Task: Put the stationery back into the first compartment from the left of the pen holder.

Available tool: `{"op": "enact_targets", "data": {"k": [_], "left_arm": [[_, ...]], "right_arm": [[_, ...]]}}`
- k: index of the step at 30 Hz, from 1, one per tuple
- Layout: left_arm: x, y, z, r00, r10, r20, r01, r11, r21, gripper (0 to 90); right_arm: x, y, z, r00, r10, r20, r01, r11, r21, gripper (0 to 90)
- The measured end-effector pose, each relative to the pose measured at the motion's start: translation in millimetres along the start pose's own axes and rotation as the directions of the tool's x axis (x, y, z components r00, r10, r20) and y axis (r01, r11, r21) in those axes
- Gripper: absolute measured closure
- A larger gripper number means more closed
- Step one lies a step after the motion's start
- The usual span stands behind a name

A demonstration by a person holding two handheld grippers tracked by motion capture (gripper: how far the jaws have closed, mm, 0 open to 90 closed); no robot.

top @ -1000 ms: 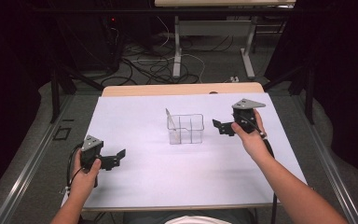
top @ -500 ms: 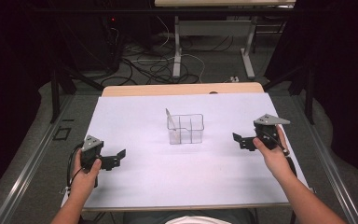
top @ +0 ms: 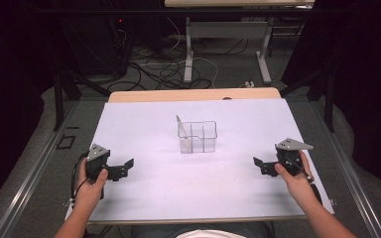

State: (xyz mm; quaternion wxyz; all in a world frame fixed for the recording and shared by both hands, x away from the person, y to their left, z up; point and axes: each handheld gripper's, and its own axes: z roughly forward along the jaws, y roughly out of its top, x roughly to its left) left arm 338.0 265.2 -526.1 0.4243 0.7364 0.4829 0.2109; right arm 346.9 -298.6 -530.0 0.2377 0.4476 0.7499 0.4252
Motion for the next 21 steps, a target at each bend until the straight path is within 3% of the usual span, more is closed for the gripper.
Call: {"op": "enact_targets", "data": {"k": [21], "left_arm": [[1.3,-0.6,0.1,1.0000,0.007,-0.001,-0.007,1.0000,0.005,0.3]], "right_arm": [[-11.5,-14.7,8.2,0.9971,0.076,0.001,-0.076,0.997,0.003,2.6]]}}
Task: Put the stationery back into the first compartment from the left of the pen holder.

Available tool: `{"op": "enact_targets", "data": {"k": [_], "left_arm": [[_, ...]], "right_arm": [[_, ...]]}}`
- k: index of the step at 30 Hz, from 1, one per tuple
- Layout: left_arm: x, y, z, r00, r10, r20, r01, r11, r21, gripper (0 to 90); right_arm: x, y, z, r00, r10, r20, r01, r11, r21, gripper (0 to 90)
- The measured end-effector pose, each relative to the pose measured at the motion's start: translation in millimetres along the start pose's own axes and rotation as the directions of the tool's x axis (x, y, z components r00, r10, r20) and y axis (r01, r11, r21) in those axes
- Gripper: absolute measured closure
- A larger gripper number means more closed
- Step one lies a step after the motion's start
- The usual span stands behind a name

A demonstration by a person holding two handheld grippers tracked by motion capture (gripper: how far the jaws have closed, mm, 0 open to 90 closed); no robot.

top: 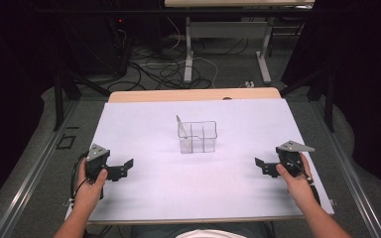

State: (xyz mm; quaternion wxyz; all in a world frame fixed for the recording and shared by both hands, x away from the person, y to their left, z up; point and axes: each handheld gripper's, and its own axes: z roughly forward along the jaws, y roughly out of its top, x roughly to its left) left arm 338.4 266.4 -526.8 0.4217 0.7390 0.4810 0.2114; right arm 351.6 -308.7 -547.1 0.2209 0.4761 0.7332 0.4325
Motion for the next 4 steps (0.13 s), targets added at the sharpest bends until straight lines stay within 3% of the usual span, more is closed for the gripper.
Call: {"op": "enact_targets", "data": {"k": [4], "left_arm": [[-0.2,0.2,0.4,1.0000,0.000,-0.001,0.000,1.0000,0.000,0.3]], "right_arm": [[0.6,-1.9,1.7,1.0000,0.002,-0.005,-0.002,1.000,0.018,2.8]]}}
